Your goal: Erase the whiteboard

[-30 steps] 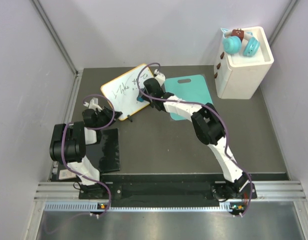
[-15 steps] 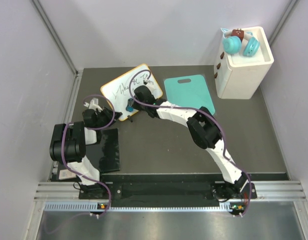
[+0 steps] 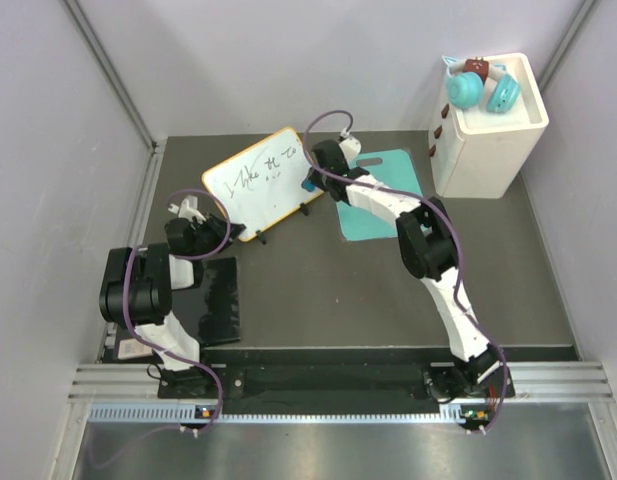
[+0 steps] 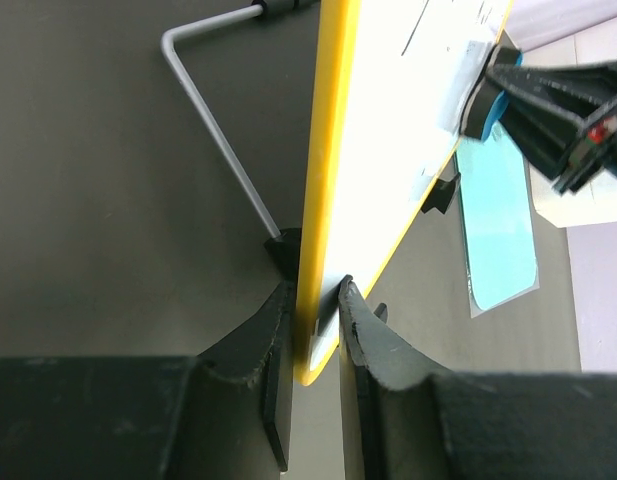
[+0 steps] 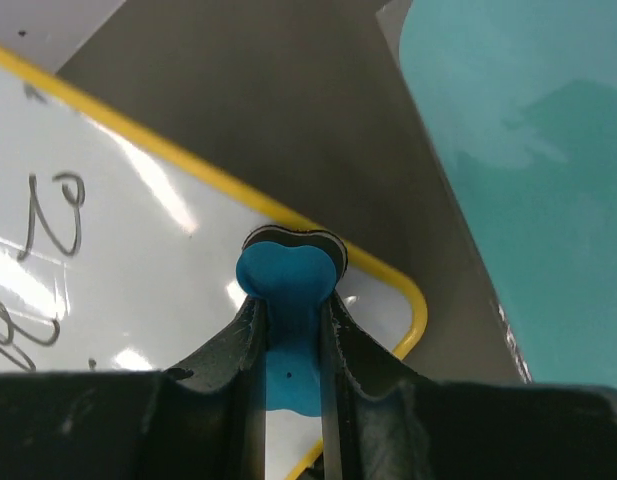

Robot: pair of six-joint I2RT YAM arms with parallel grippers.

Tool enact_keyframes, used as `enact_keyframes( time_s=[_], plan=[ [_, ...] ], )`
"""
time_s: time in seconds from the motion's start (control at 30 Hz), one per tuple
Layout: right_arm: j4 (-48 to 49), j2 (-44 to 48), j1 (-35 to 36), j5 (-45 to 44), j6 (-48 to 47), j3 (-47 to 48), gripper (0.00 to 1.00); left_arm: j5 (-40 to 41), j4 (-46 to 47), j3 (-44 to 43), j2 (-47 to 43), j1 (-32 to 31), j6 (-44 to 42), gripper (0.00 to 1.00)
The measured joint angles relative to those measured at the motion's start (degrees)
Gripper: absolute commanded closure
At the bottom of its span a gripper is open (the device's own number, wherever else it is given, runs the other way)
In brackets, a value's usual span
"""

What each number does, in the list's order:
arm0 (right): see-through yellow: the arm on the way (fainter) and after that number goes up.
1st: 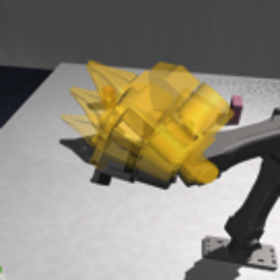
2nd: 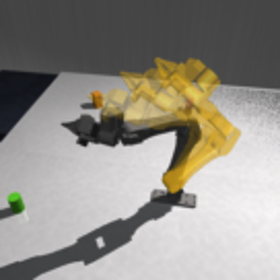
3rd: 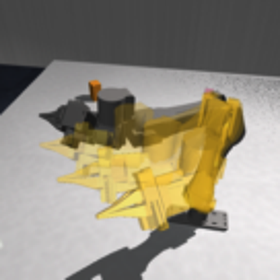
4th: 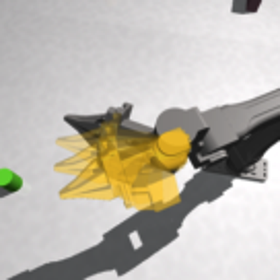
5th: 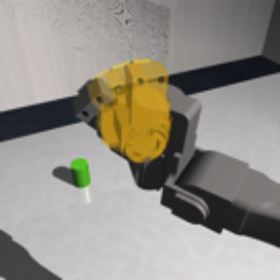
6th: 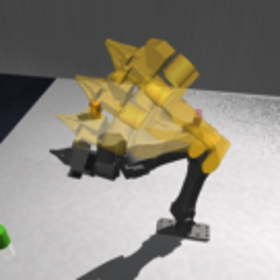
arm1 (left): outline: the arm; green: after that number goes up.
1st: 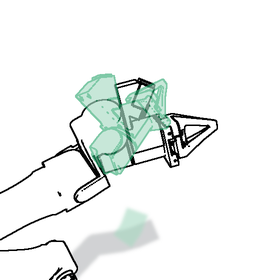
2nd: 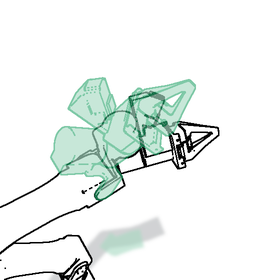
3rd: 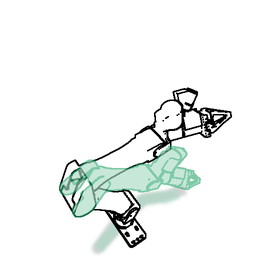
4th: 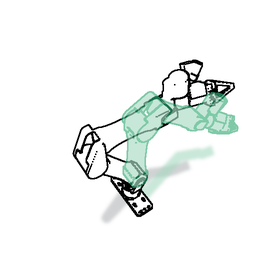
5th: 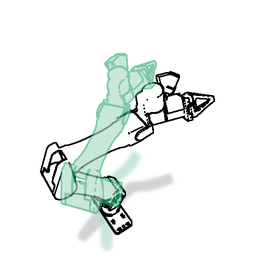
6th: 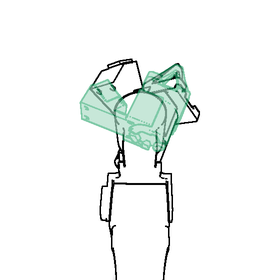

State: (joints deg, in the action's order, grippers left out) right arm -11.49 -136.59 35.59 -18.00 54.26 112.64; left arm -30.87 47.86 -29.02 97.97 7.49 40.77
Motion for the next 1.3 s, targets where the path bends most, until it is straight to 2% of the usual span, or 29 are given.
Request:
enact_keyframes(
  time_s=[0.27,0.63,0.77,1.1,1.3],
  plan=[
    [-0.4,-2.4,-3.8,4.9,0.8,3.8,1.00,-0.6,0.3,0.0,0.0,-0.2,0.1,1.00],
    [4.4,-2.1,-2.6,5.4,-2.8,1.7,1.00,-0.8,-0.3,0.0,0.0,-0.2,0.2,1.00],
    [7.3,-0.5,-0.2,4.8,-4.3,-1.9,1.00,-0.7,-0.5,0.0,0.0,-0.1,0.2,1.00],
    [11.5,0.5,12.3,5.7,-6.0,-4.2,1.00,0.1,-1.0,0.0,0.0,0.0,-0.2,1.00],
    [9.7,-0.3,13.9,5.4,-6.7,-2.6,1.00,0.4,-1.0,0.1,0.0,0.1,-0.2,1.00]
  ],
)
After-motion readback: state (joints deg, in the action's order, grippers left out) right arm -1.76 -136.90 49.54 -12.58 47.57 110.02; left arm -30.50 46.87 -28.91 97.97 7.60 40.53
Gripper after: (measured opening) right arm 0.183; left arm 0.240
